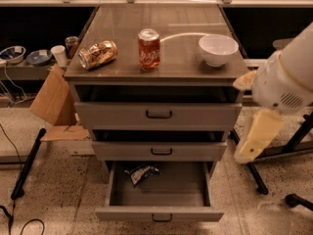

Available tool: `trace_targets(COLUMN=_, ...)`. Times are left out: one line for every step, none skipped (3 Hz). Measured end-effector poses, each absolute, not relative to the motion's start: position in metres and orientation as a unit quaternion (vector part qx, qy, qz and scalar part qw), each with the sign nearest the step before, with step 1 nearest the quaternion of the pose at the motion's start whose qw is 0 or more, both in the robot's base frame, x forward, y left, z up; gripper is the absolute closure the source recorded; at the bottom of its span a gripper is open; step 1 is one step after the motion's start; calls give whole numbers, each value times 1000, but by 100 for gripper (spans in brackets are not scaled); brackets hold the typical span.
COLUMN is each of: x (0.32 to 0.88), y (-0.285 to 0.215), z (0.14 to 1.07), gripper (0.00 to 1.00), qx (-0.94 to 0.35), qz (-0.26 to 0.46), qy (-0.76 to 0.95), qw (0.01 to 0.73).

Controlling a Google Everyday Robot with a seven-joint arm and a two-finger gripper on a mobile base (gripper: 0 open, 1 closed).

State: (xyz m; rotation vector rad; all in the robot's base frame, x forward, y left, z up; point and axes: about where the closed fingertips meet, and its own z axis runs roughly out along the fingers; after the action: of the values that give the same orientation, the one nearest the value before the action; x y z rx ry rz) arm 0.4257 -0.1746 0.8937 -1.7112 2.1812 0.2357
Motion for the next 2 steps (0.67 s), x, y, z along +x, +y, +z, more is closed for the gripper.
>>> trace_targets(x=405, y=-151, z=829, gripper=0, qx=-582, qz=141, qy=781, qw=177)
trace_targets(x=390, y=-121, z=757, gripper=0, qx=-542, qz=203, qy=797, qw=174)
